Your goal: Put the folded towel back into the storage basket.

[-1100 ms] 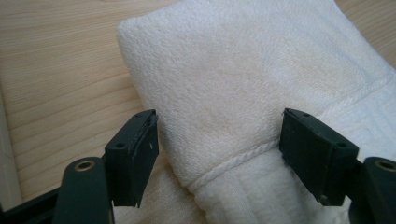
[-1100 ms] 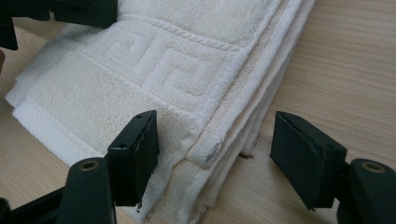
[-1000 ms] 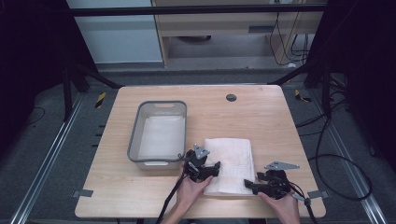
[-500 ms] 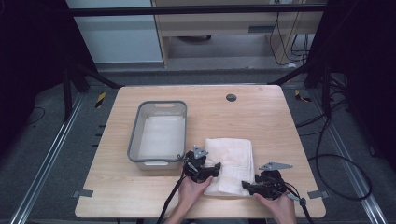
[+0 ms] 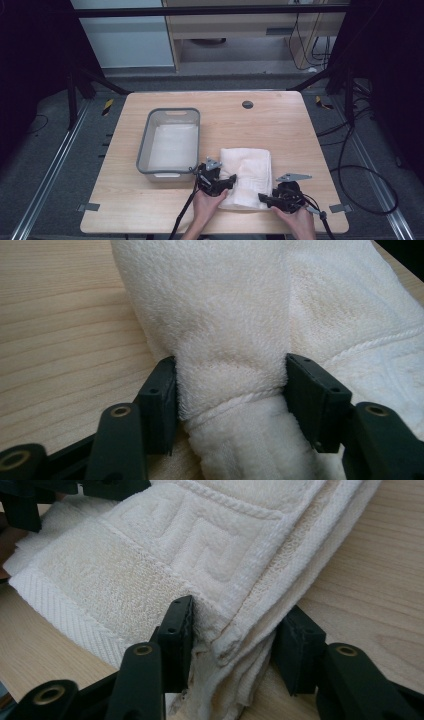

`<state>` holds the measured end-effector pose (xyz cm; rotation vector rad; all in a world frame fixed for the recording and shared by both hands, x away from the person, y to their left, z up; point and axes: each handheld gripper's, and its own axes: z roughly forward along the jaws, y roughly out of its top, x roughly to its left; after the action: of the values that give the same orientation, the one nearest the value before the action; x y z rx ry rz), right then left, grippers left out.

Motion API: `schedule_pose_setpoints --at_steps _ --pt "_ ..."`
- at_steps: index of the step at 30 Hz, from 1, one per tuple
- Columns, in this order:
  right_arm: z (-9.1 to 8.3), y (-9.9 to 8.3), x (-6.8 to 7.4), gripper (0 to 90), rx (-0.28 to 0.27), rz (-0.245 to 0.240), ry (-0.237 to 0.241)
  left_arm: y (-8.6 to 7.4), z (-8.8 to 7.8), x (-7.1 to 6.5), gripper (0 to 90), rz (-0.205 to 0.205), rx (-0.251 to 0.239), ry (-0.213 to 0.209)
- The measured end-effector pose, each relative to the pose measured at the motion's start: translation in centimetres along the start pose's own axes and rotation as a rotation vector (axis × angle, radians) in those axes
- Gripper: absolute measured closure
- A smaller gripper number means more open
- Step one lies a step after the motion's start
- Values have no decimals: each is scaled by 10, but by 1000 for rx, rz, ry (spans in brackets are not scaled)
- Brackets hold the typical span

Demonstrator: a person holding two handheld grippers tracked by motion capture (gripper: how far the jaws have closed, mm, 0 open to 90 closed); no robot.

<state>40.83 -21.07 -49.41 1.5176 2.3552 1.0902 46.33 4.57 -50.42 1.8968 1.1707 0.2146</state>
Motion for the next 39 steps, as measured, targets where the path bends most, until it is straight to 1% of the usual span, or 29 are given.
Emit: schedule_pose_setpoints --at_steps 2,4,5,9,10,11,12,15,18,20,21,25,27,30,32,33,35,36,38,39 --pt "0 0 -2 589 -3 12 26 0 0 0 458 -1 -1 -5" --pt "1 0 -2 596 -3 15 28 0 0 -1 469 0 -1 -8" --pt "1 0 -3 616 -3 28 46 0 -1 -1 499 0 -1 -9" --pt "1 1 -6 646 -1 40 61 2 -2 -4 568 8 2 -7" --pt "1 0 -7 667 -6 45 72 2 -2 -4 583 19 7 -7" --pt "1 0 -7 667 -6 45 72 3 -2 -4 583 19 9 -7" --pt "1 1 -7 685 -10 47 74 4 -3 -4 613 15 10 -10" --pt "0 2 -5 708 -13 41 64 5 -4 -4 638 10 4 -14" --pt "-1 3 -6 723 -6 52 69 6 -5 -3 648 4 1 -18" --pt "-3 4 -5 727 -8 46 70 8 -8 -4 655 23 -7 -14" --pt "-3 4 -5 727 -8 46 70 8 -8 -4 660 23 -7 -14" --pt "-7 5 -4 731 -22 18 63 10 -12 -5 667 31 -26 -19" --pt "-10 6 -2 732 -31 14 70 11 -14 -5 671 31 -33 -22" --pt "-15 8 0 731 -55 -8 71 15 -21 -6 671 33 -53 -28" --pt "-17 9 1 732 -61 -12 71 17 -24 -7 671 38 -58 -29" --pt "-20 11 3 731 -75 -23 69 19 -27 -8 671 41 -65 -29" --pt "-22 12 4 731 -79 -27 68 21 -29 -8 672 44 -69 -29" --pt "-25 14 6 731 -91 -33 66 24 -33 -10 671 50 -78 -29" --pt "-29 16 7 731 -105 -45 64 26 -35 -11 671 54 -86 -28" --pt "-31 18 8 731 -112 -47 65 30 -40 -12 671 58 -98 -29"
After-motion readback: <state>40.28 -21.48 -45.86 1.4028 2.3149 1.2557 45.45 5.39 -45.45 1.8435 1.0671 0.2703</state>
